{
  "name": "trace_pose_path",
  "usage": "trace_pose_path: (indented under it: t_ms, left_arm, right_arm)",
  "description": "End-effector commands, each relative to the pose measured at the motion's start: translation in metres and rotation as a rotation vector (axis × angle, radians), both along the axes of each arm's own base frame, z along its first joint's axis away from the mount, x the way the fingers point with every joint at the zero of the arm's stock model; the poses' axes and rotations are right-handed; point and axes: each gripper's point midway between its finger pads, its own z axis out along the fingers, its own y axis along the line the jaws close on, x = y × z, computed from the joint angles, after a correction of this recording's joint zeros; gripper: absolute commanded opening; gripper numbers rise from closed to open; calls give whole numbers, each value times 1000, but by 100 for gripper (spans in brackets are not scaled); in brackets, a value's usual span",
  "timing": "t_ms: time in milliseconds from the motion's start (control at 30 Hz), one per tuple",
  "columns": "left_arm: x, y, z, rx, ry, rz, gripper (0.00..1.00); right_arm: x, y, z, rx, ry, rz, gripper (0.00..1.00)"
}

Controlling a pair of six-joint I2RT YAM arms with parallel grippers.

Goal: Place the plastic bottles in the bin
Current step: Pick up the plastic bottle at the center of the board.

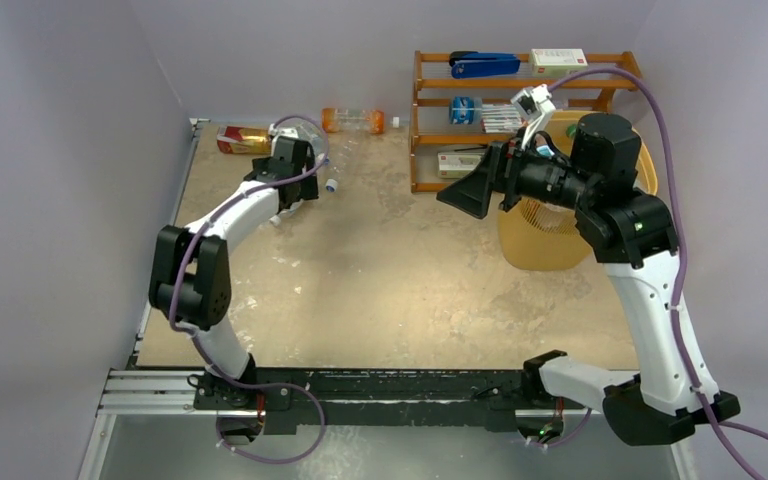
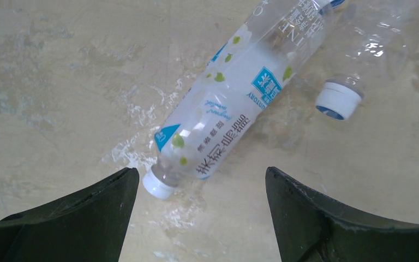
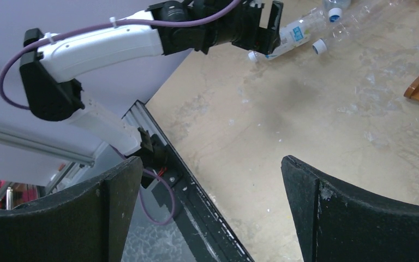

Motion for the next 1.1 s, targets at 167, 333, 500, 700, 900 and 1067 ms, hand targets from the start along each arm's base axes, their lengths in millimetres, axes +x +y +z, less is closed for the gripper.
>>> trace_pose_path:
  t_ms: [167,333,500,700,900,1067]
  left_arm:
    - [56,23,18,143,-55,-41,86]
    - [66,21,-7,120,12,-97,86]
    - [61,4,-31,48,67,-168,85]
    - [43,-6,-45,-11,126,-207,85]
    - [24,-5,-53,-37,162,-190,85]
    - [9,-11,-68,-93,204,-175,80]
  right_arm:
    - [-11,-3,10,28,-49,-13,100]
    - [-12,-4,7,24,-43,-15,100]
    - [-9,-3,1,21,-37,-16,100]
    - [-8,-2,-7,26,-24,-12,100]
    - [-6,0,-15,36,-11,-13,100]
    - [-6,1,-19,47,-5,-12,100]
